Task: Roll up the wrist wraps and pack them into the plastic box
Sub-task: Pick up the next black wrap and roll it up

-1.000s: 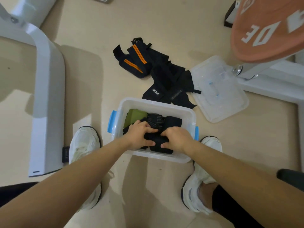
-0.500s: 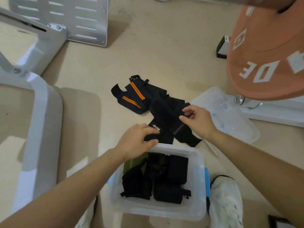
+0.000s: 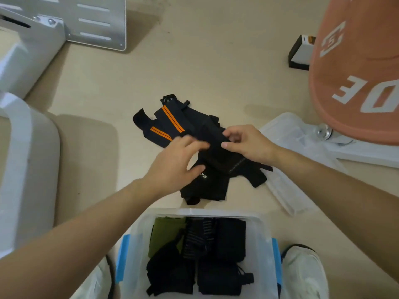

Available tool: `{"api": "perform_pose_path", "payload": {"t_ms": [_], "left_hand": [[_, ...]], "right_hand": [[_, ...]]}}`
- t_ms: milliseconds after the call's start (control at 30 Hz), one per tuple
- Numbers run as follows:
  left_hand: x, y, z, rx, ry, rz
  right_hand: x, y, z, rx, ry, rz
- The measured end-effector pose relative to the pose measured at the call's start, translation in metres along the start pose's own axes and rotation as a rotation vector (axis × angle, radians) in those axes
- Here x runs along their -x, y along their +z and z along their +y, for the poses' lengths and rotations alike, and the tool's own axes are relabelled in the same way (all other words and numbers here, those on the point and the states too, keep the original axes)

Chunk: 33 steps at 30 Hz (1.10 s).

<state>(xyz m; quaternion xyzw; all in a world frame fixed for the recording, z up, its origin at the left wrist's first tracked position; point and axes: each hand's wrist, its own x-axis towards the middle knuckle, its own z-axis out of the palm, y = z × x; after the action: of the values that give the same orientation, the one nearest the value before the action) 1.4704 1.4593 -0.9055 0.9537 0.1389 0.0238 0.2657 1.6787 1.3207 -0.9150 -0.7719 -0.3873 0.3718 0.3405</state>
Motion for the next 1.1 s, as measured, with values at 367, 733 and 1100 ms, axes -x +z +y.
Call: {"api": "perform_pose_path", "payload": {"t_ms": [367,733,1100], "left_hand": [[-0.032,-0.038,-0.003,0.068,-0.017,0.022],[0.035,-0.046,-0.060,0.155,-0.631,0.301],[0.046,0.002,-0.088,0.518,-0.971,0.337]], "right_hand": [[0.023,-0.039,-0.025,0.260,0.093,-0.283],[0.015,-0.010,0.020,0.325,0.242,0.162],[-0.026,0.084,0.032,0.492,0.288,0.089]]}}
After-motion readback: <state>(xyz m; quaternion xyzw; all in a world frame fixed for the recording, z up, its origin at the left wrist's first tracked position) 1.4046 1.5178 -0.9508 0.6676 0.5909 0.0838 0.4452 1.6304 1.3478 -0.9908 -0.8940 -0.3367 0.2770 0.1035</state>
